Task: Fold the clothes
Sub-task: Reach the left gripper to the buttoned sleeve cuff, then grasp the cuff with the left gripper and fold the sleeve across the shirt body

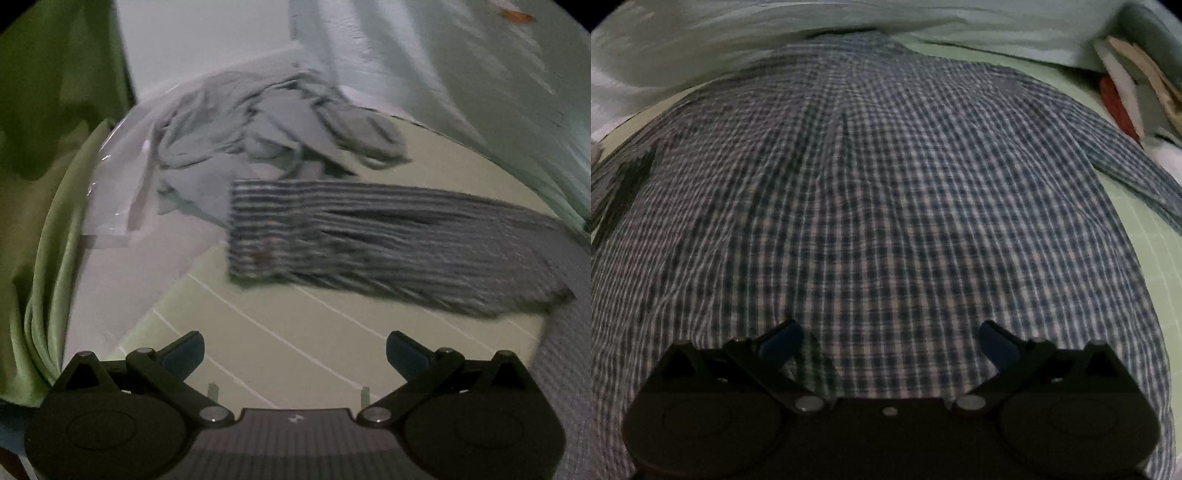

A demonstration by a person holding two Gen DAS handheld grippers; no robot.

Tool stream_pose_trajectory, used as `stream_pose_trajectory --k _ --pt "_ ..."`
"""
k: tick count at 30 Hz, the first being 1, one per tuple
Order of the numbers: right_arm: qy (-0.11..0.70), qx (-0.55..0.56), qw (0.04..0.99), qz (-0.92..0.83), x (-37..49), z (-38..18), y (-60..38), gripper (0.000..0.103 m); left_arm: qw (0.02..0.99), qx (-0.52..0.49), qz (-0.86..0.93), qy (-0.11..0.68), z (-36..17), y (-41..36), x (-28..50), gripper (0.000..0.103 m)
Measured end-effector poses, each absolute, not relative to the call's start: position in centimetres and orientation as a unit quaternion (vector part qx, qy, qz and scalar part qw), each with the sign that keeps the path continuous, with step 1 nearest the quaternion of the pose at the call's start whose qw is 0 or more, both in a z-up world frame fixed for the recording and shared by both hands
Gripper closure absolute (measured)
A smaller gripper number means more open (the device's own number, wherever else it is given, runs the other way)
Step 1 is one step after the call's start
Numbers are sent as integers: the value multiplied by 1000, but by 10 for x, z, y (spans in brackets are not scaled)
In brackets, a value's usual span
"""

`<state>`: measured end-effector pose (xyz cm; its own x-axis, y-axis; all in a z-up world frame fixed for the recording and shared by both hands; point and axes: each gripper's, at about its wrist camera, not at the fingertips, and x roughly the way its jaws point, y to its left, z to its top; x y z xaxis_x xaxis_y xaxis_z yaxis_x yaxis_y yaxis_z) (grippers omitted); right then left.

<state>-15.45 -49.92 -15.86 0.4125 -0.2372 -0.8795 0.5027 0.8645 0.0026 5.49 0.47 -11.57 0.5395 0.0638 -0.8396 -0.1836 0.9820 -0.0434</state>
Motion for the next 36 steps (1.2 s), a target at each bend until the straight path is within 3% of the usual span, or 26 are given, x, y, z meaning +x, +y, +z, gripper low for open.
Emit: stream_pose_trajectory --k 12,23,32,34,36 --pt "496 174 803 -280 -149 -158 -497 0 872 -74 71 479 -141 40 125 0" --pt "500 189 791 -299 -144 -158 -492 0 861 -66 79 498 -157 46 141 1" --pt "487 187 797 -304 -149 -160 -492 0 864 -51 53 498 -149 33 135 51" --pt "481 185 801 -306 -150 -160 -490 0 867 -47 43 495 -145 27 131 70" --pt "474 182 804 -308 -152 -161 -488 0 869 -44 35 491 -140 21 128 82"
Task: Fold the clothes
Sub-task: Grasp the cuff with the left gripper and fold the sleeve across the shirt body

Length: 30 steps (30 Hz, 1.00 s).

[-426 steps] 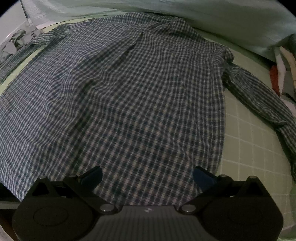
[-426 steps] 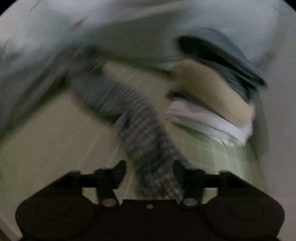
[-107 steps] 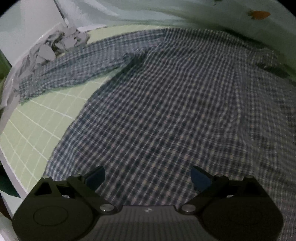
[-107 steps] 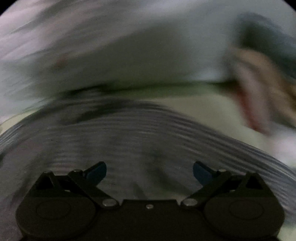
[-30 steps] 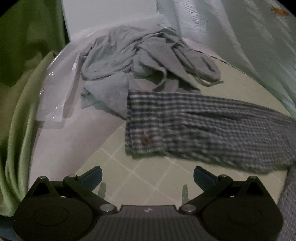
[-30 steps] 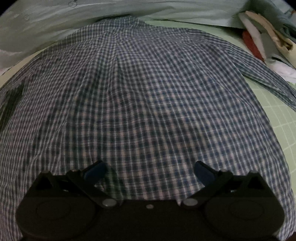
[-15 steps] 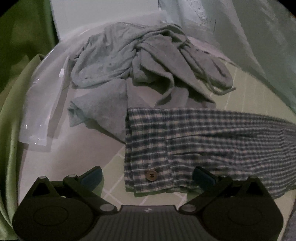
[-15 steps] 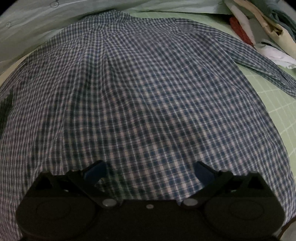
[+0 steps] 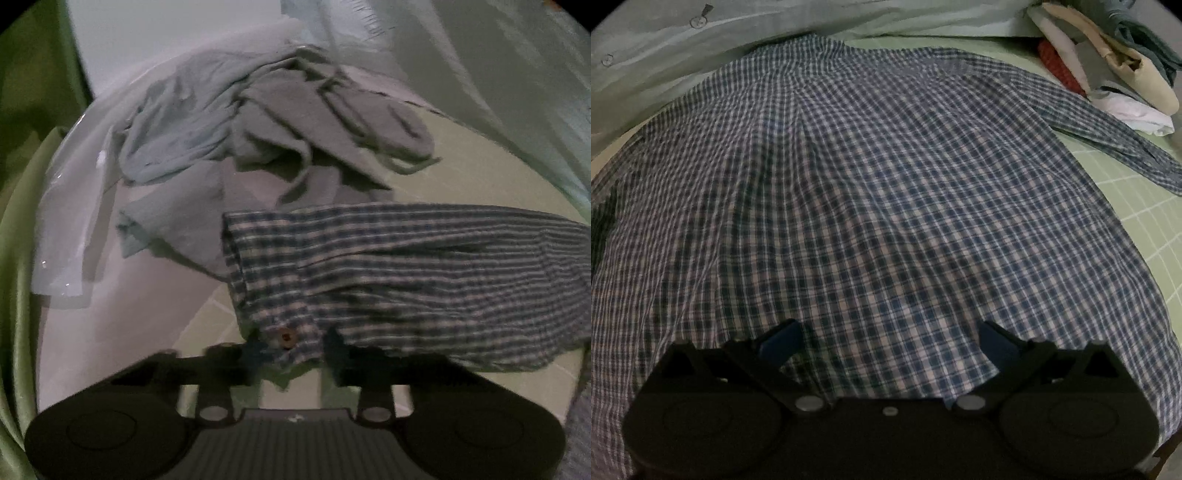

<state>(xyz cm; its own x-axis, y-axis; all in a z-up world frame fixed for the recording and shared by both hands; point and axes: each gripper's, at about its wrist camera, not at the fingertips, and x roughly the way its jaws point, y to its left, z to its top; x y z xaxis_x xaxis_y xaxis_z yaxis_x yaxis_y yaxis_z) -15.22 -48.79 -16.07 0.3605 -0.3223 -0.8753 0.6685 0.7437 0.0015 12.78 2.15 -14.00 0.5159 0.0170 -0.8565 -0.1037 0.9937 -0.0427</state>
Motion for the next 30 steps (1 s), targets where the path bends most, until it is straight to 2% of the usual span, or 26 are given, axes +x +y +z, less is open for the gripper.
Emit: stream_pose_trajectory --k 8,12,18,20,21,22,24,30 --pt "486 184 802 -295 -149 -160 -492 0 903 -24 -39 428 -83 -39 102 84" --pt "506 186 799 -266 -155 -157 -495 0 906 -1 -107 410 -56 -104 85 85" --pt "495 212 804 -253 -204 -156 -509 0 879 7 -249 406 -40 -236 49 85" --pt "492 217 800 -265 -218 -156 -519 0 867 18 -295 402 -36 -278 28 80" --pt "490 222 799 -267 -224 -155 -524 0 862 27 -310 401 -36 -294 19 70" --pt "485 230 800 -267 -230 -154 -528 0 858 37 -321 399 -35 -308 9 45" --pt "471 247 804 -265 -241 -152 -535 0 857 56 -329 393 -39 -325 -8 14" --pt "428 236 831 -266 -253 -144 -537 0 860 102 -276 416 -62 -320 -22 12"
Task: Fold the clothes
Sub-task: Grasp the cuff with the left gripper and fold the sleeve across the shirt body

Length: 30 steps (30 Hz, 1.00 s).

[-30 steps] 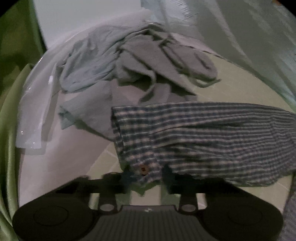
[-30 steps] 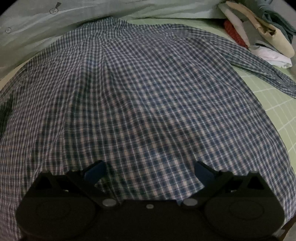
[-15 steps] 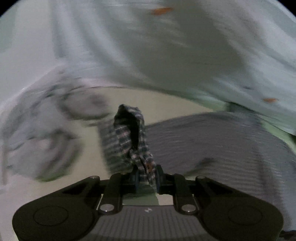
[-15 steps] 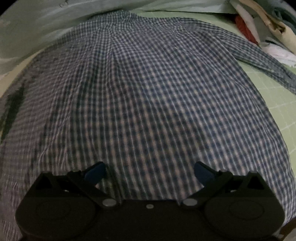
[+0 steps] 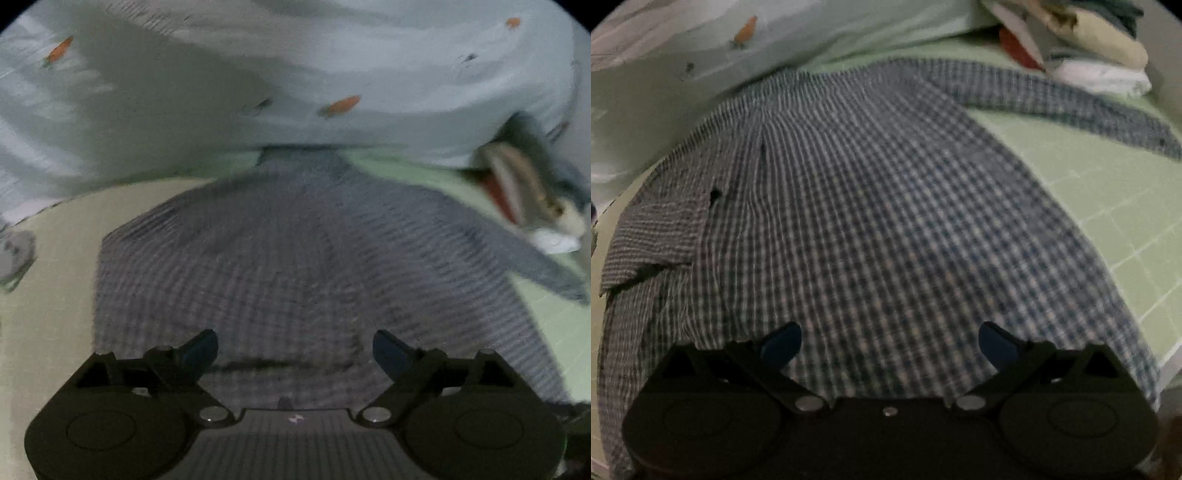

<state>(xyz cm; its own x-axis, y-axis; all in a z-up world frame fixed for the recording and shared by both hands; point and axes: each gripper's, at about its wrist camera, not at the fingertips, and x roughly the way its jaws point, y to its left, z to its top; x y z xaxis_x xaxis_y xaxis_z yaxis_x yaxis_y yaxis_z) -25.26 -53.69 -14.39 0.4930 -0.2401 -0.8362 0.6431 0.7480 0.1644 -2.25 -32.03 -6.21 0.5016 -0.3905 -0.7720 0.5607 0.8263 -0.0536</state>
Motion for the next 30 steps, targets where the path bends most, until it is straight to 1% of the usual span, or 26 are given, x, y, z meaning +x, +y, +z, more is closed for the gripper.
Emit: stream_pose_trajectory --k 3,6,11,13,15,17,22,24,25,27,29,30 --pt "420 223 842 -253 -245 -140 -535 0 865 94 -238 432 -68 -303 -19 11" --pt "418 210 852 -236 -230 -137 -528 0 871 83 -205 438 -69 -284 -19 7" --pt "446 169 851 -220 -197 -127 -501 0 876 71 -172 446 -63 -259 -20 7" --pt "451 160 852 -211 -185 -119 -491 0 877 65 -171 444 -59 -250 -23 5" --pt "432 153 868 -188 -172 -108 -482 1 882 55 -171 436 -60 -245 -20 2" --pt "410 147 884 -169 -159 -100 -475 1 883 48 -159 440 -66 -240 -13 2" --pt "392 148 899 -128 -126 -104 -465 9 880 55 -156 445 -79 -235 2 2" --pt "401 148 897 -115 -113 -111 -458 19 880 58 -155 445 -81 -232 10 2" --pt "404 148 896 -110 -108 -114 -456 22 881 57 -155 444 -82 -230 15 2" --pt "405 159 895 -96 -95 -121 -455 35 881 50 -154 445 -84 -226 28 2" --pt "408 173 892 -86 -81 -127 -456 40 881 45 -147 448 -87 -222 42 2" --pt "412 176 890 -82 -74 -131 -456 40 881 43 -144 448 -89 -220 48 2"
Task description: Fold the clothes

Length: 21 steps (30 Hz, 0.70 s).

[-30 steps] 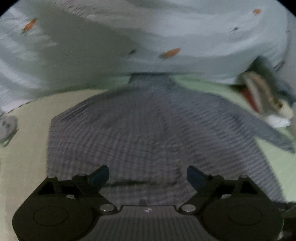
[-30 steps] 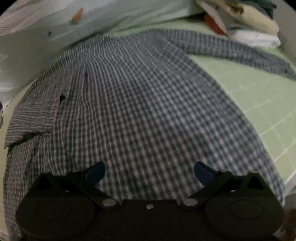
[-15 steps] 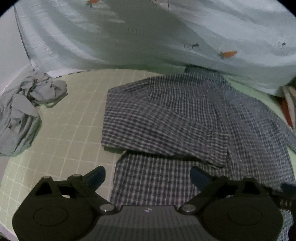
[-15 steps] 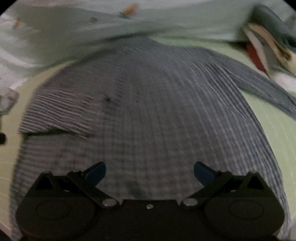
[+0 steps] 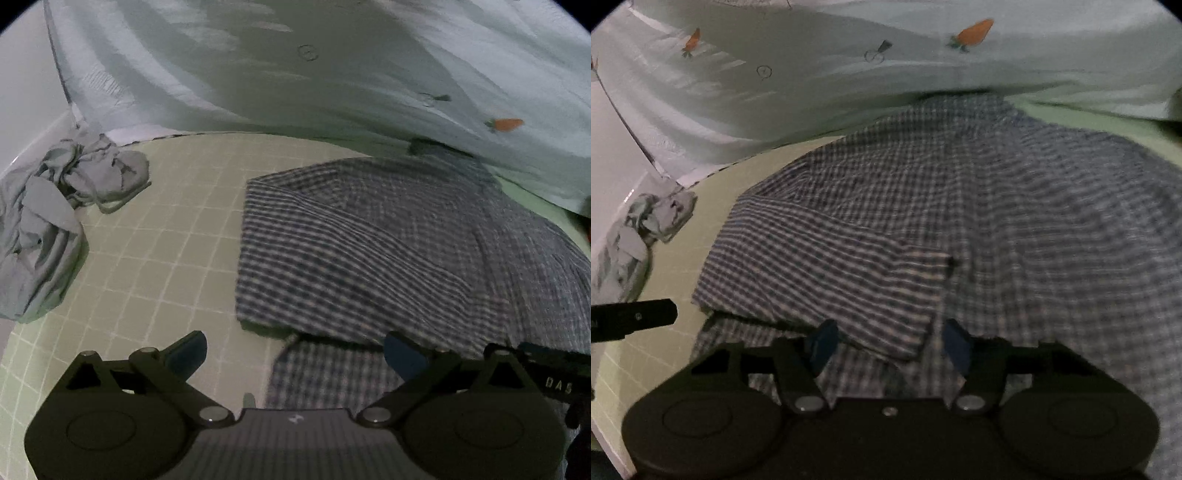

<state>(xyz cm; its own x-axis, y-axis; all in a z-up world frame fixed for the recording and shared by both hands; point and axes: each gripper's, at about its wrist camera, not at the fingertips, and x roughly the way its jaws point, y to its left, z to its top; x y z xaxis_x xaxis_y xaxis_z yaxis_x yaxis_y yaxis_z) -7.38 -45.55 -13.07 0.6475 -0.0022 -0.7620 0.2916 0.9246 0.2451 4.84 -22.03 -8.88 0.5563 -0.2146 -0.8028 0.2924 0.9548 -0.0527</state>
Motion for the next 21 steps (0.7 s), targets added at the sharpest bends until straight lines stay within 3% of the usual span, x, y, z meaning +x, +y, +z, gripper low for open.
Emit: stream_pose_trajectory --k 4,9,13,14,16,17,18,19,21 --pt "439 172 876 -97 -49 -149 -459 39 881 36 -132 453 -96 -217 73 2" --pt "452 146 873 -108 -34 -153 -455 15 867 33 -132 480 -110 -219 85 2" --pt "458 81 880 -96 -42 -157 -438 11 855 37 -133 500 -122 -220 85 2" --pt "457 74 881 -94 -43 -157 -436 15 855 38 -131 500 -123 -219 86 2" --pt "446 76 887 -92 -44 -153 -437 38 857 39 -127 497 -123 -217 87 2" --pt "440 78 890 -91 -45 -150 -438 62 859 39 -126 495 -122 -217 87 2" --pt "432 77 894 -91 -45 -147 -439 92 861 39 -126 491 -121 -217 88 2" --pt "427 75 897 -90 -45 -144 -440 101 863 38 -126 488 -120 -217 88 2" --pt "408 64 906 -90 -46 -135 -439 100 866 38 -126 482 -118 -218 90 2"
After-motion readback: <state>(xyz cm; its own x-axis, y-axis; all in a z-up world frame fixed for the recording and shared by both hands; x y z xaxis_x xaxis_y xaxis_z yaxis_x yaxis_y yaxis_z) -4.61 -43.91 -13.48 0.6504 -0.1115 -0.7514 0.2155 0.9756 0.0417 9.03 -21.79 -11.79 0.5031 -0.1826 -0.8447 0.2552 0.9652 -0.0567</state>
